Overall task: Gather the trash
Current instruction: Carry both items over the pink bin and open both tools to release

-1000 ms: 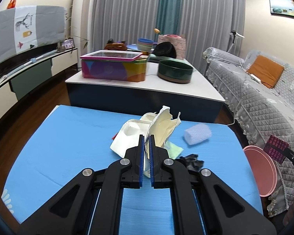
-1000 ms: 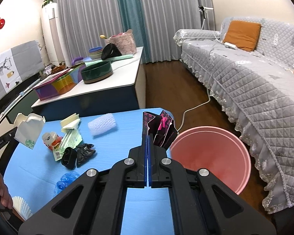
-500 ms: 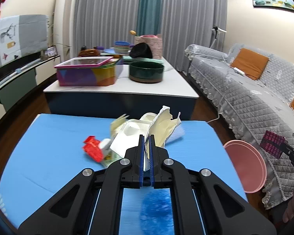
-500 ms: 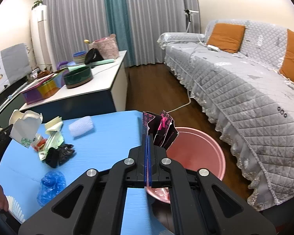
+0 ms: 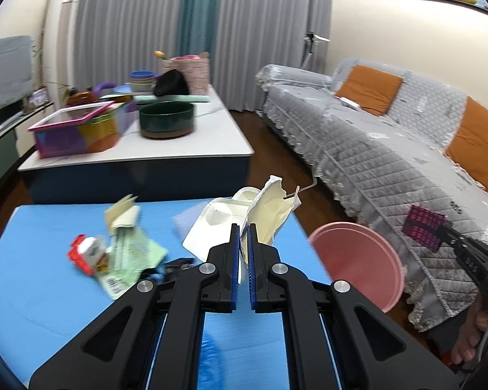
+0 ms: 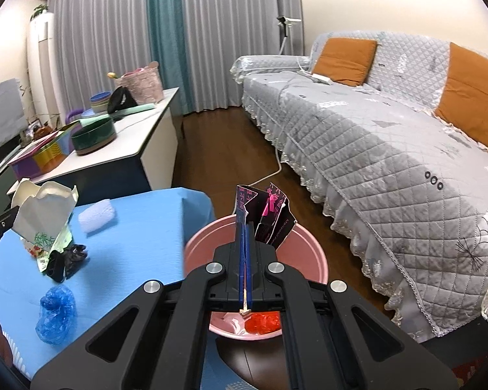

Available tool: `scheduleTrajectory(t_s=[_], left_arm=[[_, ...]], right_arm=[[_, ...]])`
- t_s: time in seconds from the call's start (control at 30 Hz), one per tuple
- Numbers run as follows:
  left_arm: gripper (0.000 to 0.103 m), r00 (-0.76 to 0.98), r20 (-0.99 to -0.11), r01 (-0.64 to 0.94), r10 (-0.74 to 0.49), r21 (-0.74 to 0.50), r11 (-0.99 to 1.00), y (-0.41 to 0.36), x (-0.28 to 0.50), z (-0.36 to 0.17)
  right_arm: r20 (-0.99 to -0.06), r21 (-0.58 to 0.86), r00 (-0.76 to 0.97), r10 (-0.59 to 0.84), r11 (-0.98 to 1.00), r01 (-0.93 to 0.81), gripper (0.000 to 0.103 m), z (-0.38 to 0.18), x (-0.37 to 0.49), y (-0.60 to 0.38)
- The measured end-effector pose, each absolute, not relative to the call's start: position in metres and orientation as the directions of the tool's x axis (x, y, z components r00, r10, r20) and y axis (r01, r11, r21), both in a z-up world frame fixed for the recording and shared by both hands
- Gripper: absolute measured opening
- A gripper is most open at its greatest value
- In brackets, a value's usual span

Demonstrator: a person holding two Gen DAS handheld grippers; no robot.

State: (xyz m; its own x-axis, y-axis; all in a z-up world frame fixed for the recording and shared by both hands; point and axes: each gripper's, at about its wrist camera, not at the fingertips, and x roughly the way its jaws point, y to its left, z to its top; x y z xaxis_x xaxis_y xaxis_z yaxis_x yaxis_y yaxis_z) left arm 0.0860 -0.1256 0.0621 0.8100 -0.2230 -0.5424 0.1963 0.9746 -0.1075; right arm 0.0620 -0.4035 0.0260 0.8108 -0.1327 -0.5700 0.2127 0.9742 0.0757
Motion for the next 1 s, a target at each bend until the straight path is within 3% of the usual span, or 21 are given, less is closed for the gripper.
scheduleTrajectory(t_s=[0.53, 1.0], left_arm=[[0.005, 0.719, -0.541, 0.388, -0.436, -0.208, 0.898, -0.211, 0.123, 0.061], [0.005, 0.632, -0.582, 0.473, -0.512, -0.234, 0.850, -0.263, 0.154, 0.032]], right_arm=[[-0.609, 0.118, 0.781, -0.136, 0.959, 0.259, 0.001, 0.000, 0.084, -0.435], [-0.653, 0.127, 0.748, -0.119, 0.956, 0.263, 0.001, -0.026, 0.105, -0.447]])
